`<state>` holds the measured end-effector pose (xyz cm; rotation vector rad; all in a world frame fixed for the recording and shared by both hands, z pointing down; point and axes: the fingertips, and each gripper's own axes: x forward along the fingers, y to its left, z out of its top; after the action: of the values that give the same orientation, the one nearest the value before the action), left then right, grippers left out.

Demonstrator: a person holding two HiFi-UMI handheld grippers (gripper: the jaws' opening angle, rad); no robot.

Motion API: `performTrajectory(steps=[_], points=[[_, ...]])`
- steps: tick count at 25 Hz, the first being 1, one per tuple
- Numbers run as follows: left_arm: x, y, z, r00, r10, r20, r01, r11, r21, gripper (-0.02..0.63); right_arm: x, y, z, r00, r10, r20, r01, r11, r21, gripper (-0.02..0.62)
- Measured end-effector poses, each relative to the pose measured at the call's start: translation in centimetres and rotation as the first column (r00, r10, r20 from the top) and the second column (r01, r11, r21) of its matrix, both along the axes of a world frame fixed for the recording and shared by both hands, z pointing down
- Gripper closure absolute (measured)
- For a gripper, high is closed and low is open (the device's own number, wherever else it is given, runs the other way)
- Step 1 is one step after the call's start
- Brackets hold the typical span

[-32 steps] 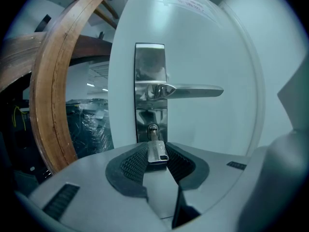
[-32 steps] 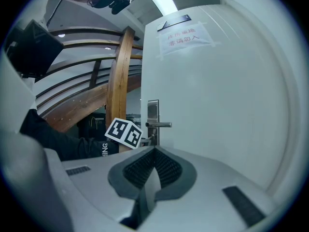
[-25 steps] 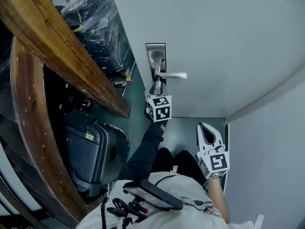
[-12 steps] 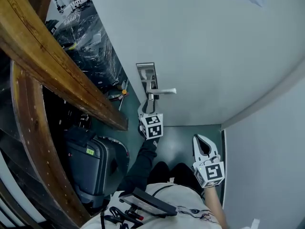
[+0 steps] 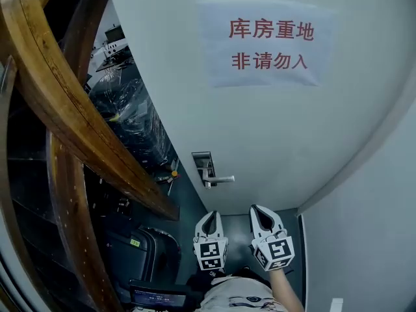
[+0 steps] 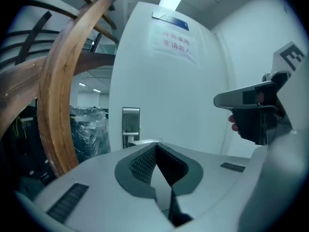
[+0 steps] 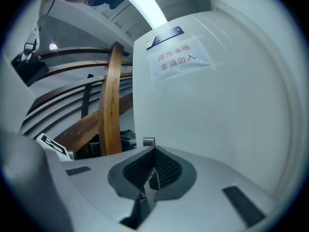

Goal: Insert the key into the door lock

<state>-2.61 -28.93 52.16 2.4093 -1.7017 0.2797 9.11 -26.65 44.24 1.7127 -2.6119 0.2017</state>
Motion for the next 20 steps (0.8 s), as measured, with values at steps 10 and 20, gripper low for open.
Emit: performTrajectory(steps=[10, 20], points=[[0.9, -2.0, -4.8, 0.998, 0.013, 0.057, -0.02, 0.993, 0.115, 0.603, 0.3, -1.3, -3.1, 1.0, 0.017, -0.003, -0.017, 0.998, 0.055, 0.589], [1.4, -2.0, -5.4, 0.997, 0.036, 0.063, -0.043, 0.992, 0.122, 0.603, 0.5, -1.0, -3.7, 0.999, 0.033, -0.015, -0.032, 0.997, 0.075, 0.59]])
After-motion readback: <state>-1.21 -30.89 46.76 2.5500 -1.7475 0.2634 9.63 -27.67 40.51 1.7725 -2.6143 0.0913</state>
